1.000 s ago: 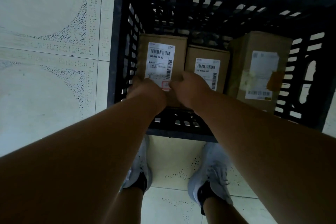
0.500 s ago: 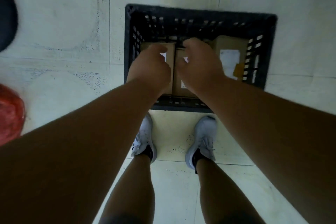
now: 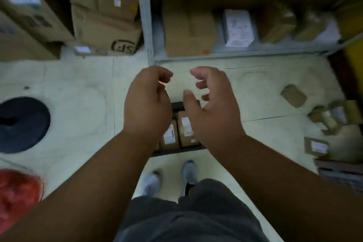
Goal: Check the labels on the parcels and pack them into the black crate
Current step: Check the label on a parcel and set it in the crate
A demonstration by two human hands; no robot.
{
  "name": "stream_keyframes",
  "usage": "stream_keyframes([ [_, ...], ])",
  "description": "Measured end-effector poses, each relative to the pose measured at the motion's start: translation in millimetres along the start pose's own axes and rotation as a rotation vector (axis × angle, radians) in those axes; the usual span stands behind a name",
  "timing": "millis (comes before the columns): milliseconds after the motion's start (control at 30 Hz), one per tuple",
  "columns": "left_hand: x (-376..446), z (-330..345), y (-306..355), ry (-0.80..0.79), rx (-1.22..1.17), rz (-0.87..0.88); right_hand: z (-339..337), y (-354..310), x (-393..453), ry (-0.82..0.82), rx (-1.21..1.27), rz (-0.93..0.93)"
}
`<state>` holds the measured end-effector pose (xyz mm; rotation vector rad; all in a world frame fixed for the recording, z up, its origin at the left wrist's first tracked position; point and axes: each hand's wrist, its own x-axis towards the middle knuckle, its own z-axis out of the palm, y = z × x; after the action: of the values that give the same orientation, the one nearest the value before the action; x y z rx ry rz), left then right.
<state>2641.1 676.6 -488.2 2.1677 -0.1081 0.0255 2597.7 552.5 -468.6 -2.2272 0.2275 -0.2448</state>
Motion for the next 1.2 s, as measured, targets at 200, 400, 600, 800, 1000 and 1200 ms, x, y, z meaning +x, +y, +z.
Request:
stream_keyframes([
  [200,-19,-29,99,-0.161,-0.043,0.368,-100,-45,-33,0.206,-0.101,-0.009],
  [400,-54,-1,174,-0.280,-0.067,0.531,-182,-36,-69,0.386,-0.049,0.085],
  [600,-88,95,257,-0.351,-0.101,0.636,-273,32,-110,0.545,-0.061,0.196],
  [800,-153,234,347,-0.535,-0.193,0.654,-391,125,-161,0.726,-0.098,0.366],
  [1000,-173,329,396,-0.700,-0.148,0.653,-470,195,-180,0.819,-0.005,0.513],
  [1200,-140,412,415,-0.893,-0.092,0.597,-508,265,-144,0.884,0.119,0.636],
])
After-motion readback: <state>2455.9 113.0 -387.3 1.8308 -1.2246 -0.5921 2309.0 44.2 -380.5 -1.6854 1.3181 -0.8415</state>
